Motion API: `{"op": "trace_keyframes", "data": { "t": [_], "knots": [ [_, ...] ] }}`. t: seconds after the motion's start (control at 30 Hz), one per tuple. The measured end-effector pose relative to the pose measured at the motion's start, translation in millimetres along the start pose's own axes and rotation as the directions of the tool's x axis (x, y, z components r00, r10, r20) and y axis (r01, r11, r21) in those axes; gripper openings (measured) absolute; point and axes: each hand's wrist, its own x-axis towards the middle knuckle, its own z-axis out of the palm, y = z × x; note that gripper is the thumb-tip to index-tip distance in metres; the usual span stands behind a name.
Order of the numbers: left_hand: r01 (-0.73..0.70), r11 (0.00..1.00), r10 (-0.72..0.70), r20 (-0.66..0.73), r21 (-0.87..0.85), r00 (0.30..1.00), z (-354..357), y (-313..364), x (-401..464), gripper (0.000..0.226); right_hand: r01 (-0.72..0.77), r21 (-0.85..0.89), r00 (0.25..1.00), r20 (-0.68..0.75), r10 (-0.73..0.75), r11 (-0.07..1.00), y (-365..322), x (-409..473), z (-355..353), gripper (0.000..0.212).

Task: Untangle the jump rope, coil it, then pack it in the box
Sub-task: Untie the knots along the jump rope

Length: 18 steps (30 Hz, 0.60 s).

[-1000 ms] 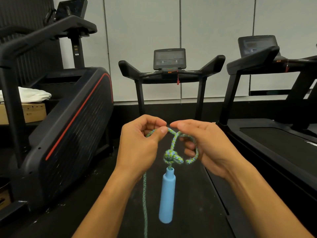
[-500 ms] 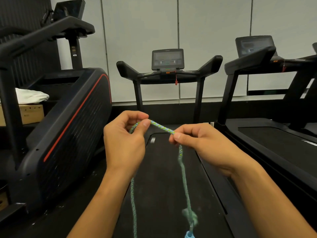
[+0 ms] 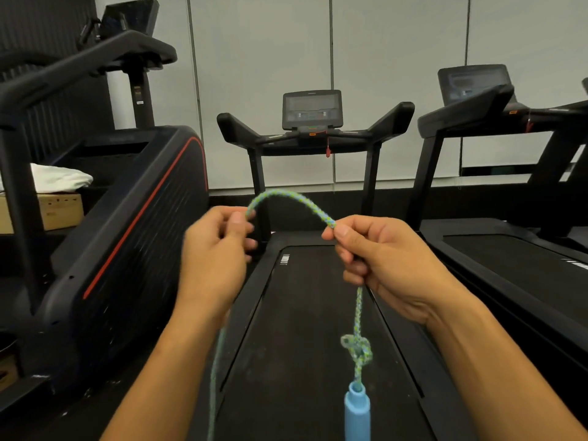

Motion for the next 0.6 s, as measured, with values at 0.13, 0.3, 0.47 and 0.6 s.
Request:
{"op": "trace_keyframes", "data": {
  "t": [0.13,0.3,0.47,0.6],
  "knots": [
    [-0.018,1.0,0.014,0.353,0.009,0.935,14.0,4.7,-16.7,0.024,0.055,-0.188,0.997,-0.036,-0.063,0.981,5.3,2.6,11.9,0.023],
    [-0.141,0.986,0.088,0.458,0.083,0.885,16.7,-3.2,-19.8,0.014,0.055,-0.227,0.998,-0.03,-0.063,0.972,10.8,3.5,16.6,0.017],
    [-0.205,0.957,0.115,0.379,0.206,0.918,7.1,1.1,-15.2,0.017,-0.004,-0.176,0.999,0.044,0.012,0.984,8.1,0.2,11.8,0.014],
    [-0.266,0.931,0.218,0.206,0.248,0.954,2.2,4.3,-12.1,0.012,-0.069,-0.116,0.996,0.045,0.074,0.991,9.7,2.0,4.4,0.014]
  ]
}}
